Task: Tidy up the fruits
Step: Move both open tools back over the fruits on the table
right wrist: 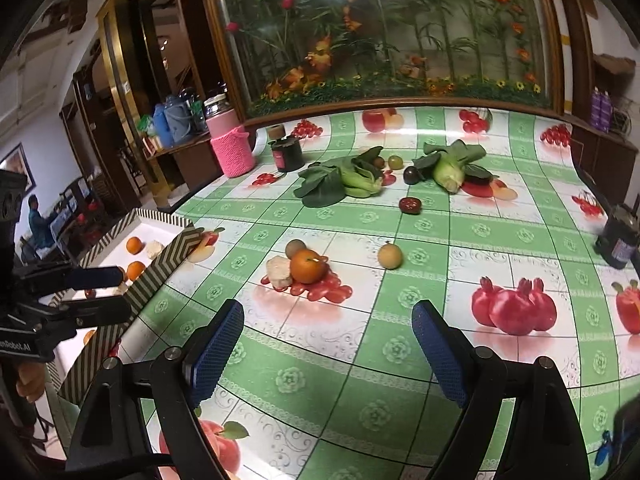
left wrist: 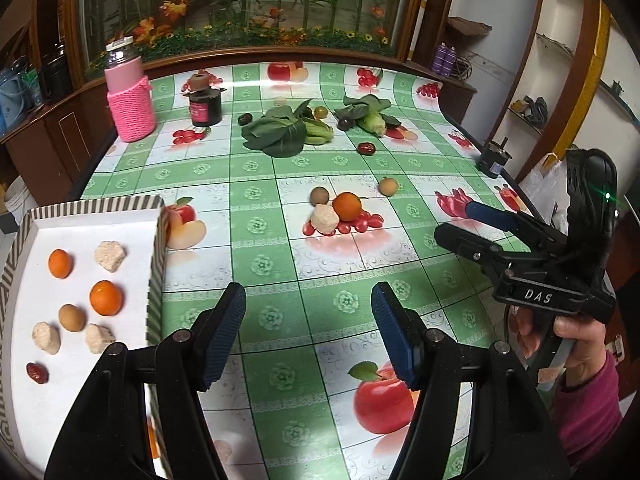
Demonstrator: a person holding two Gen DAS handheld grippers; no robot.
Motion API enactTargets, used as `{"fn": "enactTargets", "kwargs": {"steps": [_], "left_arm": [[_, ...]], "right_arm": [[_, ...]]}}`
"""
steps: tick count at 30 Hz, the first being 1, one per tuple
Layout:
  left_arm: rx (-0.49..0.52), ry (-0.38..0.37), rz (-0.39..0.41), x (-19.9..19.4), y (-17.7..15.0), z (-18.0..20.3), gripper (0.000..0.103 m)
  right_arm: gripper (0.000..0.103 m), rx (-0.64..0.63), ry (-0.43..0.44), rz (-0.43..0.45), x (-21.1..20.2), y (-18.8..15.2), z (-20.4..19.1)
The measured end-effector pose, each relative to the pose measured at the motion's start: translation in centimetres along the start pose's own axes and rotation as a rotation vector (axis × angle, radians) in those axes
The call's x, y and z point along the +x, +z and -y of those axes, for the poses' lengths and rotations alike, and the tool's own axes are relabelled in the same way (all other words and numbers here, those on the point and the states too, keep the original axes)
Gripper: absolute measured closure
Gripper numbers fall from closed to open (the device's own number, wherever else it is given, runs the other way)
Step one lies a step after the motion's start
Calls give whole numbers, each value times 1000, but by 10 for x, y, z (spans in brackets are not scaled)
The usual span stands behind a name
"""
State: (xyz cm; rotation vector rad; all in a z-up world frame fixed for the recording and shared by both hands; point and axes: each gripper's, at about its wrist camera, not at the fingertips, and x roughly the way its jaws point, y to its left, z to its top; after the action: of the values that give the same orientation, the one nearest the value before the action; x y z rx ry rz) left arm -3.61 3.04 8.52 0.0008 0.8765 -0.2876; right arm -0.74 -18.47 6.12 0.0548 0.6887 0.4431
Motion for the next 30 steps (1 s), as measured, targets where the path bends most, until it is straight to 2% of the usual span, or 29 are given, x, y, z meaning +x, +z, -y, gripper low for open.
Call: {"fn": "enactTargets", "kwargs": {"steps": [10,15,20,24,30], "left_arm": [[-18,23,-14,12,0,-6,39],[-13,35,-29,19,-1,-10,39],[-3,36,-60,35,0,-12,39],[15,20,-78,48,6,-8,39],[54,-3,-97,78,24,0,39]], "right_arm": [[15,28,-18,5,-6,1,19],[15,9,-55,8,-7,0,26],[15,-15,-89,-49,4,0,31],[16,-29,-57,-85,14,3,28],[16,-21,-104,-92,20,9,38]]}}
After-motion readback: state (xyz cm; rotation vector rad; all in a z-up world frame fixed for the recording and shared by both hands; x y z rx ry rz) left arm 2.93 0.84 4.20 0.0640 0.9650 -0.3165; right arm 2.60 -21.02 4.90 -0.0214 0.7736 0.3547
